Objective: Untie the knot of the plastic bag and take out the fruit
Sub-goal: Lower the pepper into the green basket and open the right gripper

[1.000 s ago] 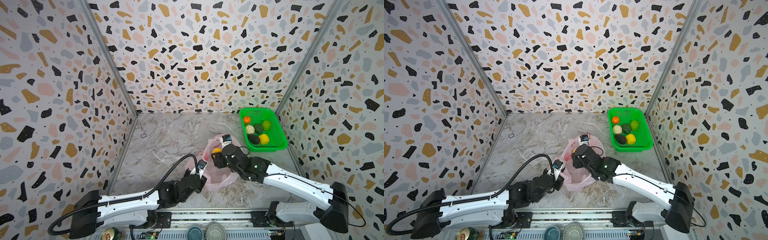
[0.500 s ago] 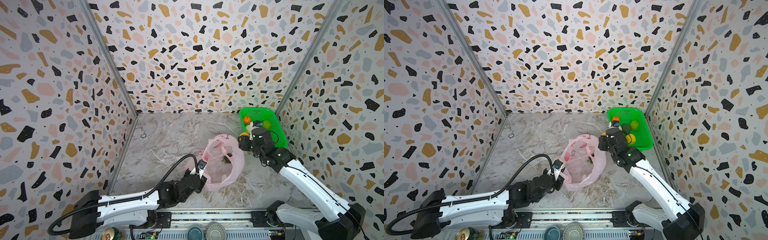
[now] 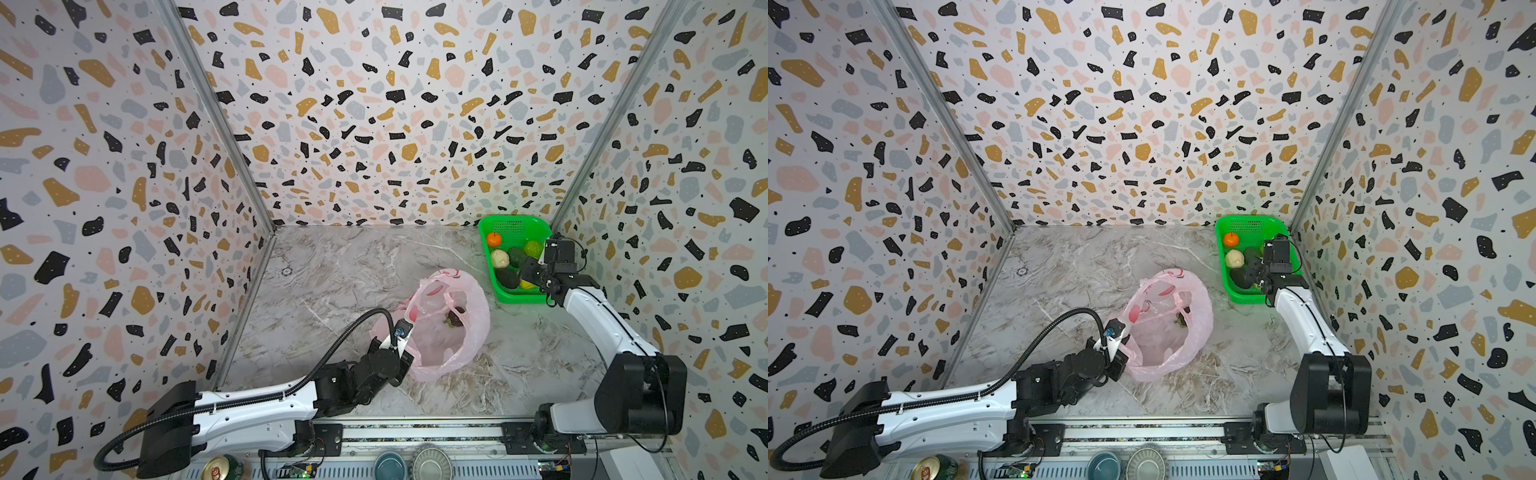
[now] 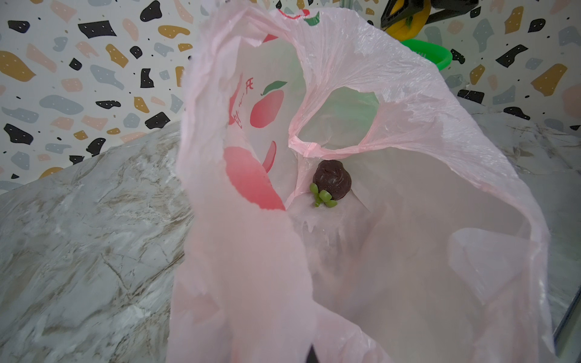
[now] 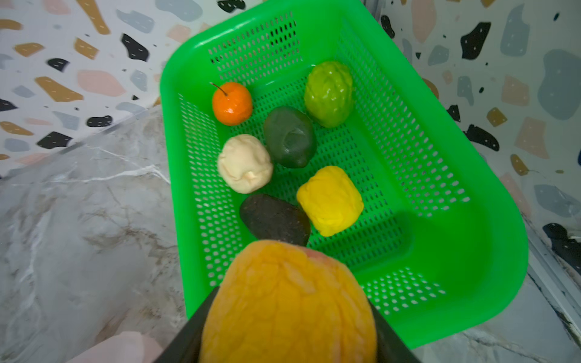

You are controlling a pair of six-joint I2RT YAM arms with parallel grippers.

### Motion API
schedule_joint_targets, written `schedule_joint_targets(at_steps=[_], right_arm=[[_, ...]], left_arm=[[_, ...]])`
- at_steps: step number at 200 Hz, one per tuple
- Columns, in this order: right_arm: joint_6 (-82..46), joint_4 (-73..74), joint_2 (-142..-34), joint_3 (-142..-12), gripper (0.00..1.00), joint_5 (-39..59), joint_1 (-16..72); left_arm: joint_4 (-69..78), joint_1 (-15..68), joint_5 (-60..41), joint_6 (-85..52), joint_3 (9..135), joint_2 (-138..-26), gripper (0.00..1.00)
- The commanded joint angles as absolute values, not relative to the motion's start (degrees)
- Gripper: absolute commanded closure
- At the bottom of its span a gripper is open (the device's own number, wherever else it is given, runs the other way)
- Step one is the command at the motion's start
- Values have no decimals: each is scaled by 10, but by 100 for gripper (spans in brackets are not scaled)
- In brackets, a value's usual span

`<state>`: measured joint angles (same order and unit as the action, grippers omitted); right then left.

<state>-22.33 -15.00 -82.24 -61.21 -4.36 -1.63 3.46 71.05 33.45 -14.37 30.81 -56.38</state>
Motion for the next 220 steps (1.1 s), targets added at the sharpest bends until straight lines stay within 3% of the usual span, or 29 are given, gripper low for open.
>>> schedule_joint_targets(at_steps=[1,95,157,220], right_arm=[[-204,-113,-851,-647,47,-31,-44],[-181,-131,-960,-699,45,-59,-103],[-184,-131,-963,-697,20,-72,-106],[-185,-138,-952,-709,16,-63,-108]], left_arm=[[44,712,333,-145,314,-560,100],[42,712,338,-142,314,-554,100],[42,712,336,-143,315,-555,100],[42,712,336,-143,316,-558,100]])
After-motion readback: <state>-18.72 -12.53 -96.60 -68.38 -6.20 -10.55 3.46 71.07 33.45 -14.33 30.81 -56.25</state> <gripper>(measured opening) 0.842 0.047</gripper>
